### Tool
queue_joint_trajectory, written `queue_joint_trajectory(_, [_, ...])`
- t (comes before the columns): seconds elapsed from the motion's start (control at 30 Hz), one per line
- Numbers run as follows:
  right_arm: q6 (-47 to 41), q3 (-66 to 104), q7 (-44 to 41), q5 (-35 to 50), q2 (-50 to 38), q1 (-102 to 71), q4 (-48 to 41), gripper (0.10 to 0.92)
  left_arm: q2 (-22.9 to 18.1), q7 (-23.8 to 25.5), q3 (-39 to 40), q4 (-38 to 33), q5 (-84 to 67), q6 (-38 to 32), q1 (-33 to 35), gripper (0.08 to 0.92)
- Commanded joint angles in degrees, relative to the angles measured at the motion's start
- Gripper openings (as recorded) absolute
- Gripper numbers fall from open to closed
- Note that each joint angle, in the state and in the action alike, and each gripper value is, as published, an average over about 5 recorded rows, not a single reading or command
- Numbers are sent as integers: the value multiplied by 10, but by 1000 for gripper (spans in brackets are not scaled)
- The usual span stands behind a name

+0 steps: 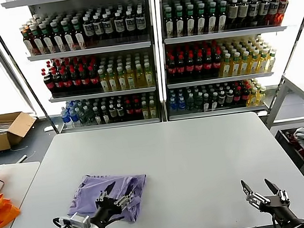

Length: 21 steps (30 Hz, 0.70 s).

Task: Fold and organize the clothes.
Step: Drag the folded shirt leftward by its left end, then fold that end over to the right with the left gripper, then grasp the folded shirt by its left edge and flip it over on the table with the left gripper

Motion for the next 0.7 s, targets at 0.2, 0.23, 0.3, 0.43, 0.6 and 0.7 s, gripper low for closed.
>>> queue_joint_trajectory(0.2, [1,-23,0,-11,1,3,-2,823,47,9,-222,89,-138,87,7,817])
queue_joint_trajectory(0.23, [1,-24,0,-11,1,3,-2,823,44,7,-218,103,-148,87,3,820])
queue_joint_trajectory(0.3, [1,-23,-1,-12,-1,3,-2,823,37,5,-209,124,-163,87,-7,822])
queue_joint_trajectory(0.43, [2,-22,-6,-21,-5,0,-1,823,22,-13,-193,144,-201,87,-38,823])
queue_joint_trajectory(0.6, [5,-22,-9,-28,-3,-5,1,823,10,-30,-178,168,-224,87,-70,823])
queue_joint_trajectory(0.7, [5,-21,-9,-28,-2,-6,2,823,7,-30,-169,177,-224,87,-68,822])
